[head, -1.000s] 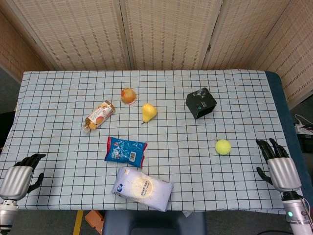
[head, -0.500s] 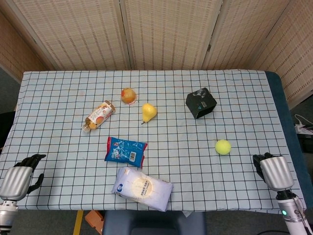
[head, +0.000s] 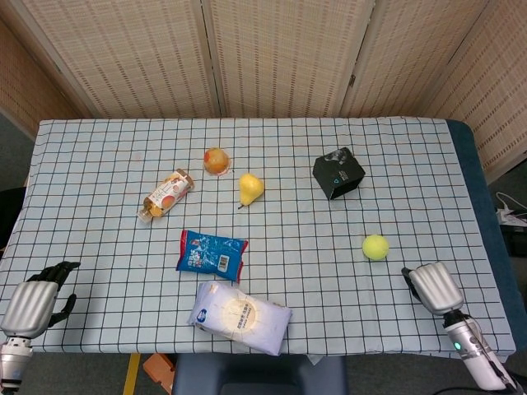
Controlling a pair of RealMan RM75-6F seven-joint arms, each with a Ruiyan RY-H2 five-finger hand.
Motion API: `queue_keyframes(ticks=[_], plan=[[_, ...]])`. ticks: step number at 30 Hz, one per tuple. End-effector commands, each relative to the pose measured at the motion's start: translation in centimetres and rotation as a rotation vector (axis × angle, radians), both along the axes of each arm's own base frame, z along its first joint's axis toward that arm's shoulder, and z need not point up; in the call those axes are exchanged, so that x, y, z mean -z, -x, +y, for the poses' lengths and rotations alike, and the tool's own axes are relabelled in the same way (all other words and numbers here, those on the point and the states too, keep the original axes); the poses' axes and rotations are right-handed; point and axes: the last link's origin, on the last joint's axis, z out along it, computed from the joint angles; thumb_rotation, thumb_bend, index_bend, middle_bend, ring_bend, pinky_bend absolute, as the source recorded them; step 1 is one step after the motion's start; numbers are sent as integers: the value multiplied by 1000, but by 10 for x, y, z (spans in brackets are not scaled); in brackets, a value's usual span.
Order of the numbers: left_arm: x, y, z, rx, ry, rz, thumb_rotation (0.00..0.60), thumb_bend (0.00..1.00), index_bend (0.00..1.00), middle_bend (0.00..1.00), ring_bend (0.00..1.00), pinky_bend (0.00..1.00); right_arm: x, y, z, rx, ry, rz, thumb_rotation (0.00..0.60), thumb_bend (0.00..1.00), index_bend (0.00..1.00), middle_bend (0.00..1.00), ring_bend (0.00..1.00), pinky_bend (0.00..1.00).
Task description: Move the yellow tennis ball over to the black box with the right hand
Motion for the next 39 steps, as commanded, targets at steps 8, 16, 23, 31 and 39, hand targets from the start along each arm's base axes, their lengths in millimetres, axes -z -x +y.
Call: queue_keyframes(ticks=[8, 16, 23, 31, 39], plan=[[0, 0, -1, -5, 7, 5, 600, 434, 212, 218, 241, 429, 19, 3, -23, 32, -44, -9, 600, 897, 1000, 931, 785, 1000], [0, 0, 0, -11, 7, 2, 600, 435, 212, 218, 241, 429, 37, 0, -30, 37, -85, -32, 600, 896, 1000, 931, 784, 1000], [0, 0, 0, -9, 10, 0, 600, 434, 212, 219, 241, 429, 45, -1, -35, 41, -102, -48, 600, 896, 1000, 931, 784, 1000], [-1, 0, 0, -12, 12, -5, 600, 435, 213, 219, 242, 429, 57, -9, -53, 34, -106, -86, 600, 897, 1000, 931, 785, 1000], [-1, 0, -1, -13, 15, -9, 600, 435, 213, 220, 242, 430, 71, -16, -67, 24, -127, -108, 600, 896, 1000, 931, 785, 1000]])
